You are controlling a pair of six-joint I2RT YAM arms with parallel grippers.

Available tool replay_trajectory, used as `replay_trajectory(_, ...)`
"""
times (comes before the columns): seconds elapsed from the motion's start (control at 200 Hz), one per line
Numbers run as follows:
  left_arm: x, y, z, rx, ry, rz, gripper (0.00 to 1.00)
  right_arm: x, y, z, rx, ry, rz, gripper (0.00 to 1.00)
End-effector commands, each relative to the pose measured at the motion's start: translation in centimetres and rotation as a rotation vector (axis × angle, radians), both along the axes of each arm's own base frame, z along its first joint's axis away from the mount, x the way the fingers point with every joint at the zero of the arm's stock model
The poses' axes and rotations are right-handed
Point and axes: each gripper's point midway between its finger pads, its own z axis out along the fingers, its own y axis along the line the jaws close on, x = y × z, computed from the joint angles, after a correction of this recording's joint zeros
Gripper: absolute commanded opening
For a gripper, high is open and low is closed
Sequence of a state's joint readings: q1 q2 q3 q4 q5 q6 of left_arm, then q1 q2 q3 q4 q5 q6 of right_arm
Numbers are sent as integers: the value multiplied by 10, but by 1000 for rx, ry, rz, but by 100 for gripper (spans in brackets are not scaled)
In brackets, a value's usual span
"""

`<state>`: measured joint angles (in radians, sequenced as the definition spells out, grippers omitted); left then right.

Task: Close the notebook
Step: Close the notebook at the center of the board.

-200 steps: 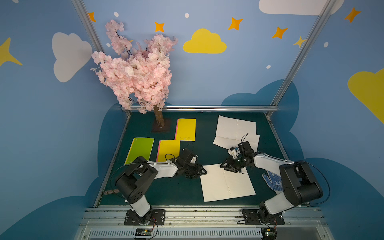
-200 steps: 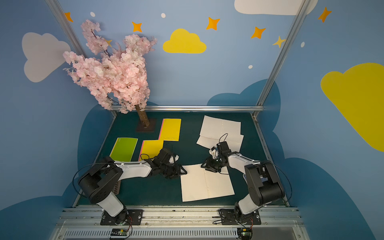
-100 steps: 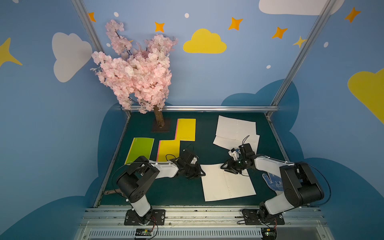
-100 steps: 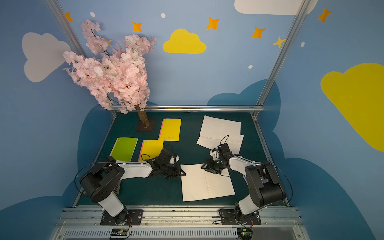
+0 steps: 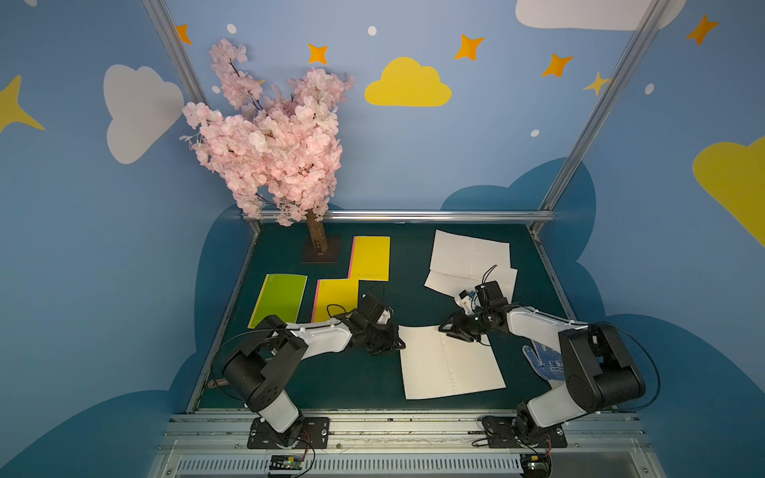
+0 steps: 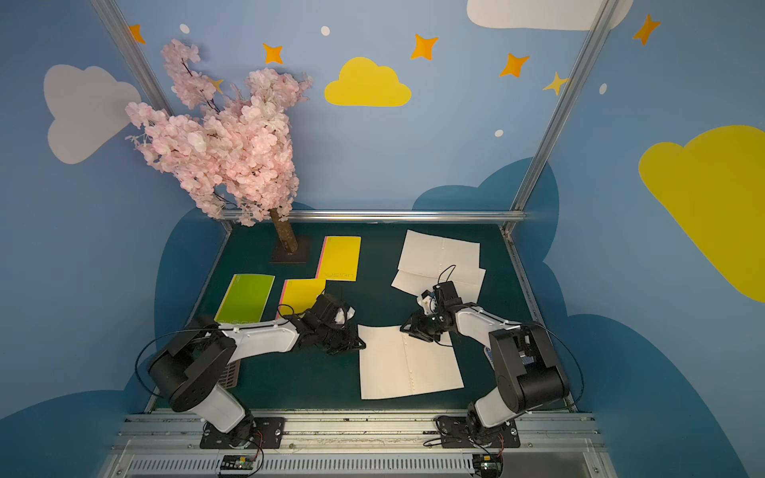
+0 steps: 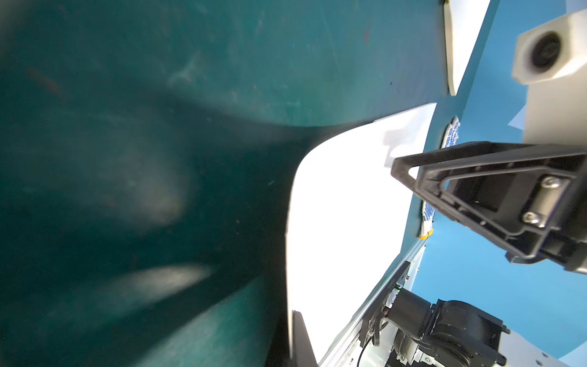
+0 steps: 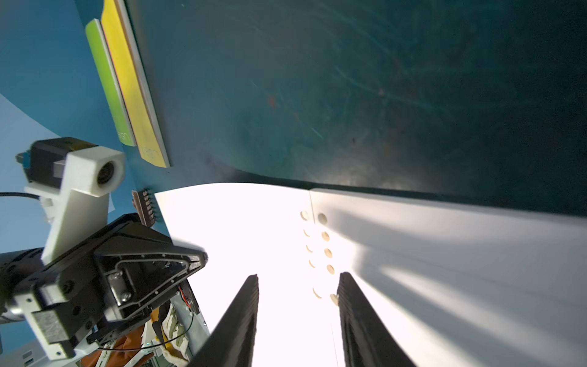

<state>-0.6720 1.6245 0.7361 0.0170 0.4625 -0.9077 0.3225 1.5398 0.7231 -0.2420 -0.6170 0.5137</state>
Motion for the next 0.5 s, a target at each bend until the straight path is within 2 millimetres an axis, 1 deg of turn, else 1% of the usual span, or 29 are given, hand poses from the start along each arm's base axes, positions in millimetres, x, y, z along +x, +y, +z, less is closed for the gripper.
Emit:
replay_trajectory(0.0,3,16,0,66,0,-22,3,11,2,12,-2,-35,13,43)
replay_trajectory(0.17,11,33,4,102,5,-50,3,21,6,21,1,-52,25,43)
replay_trajectory(0.38,24,52,16,152,-18,-92,4,25,5,14,-18,-37,33,43)
replay_trajectory(0.496,35,63,21,163,-33,-96,4,24,4,8,-33,-29,35,43)
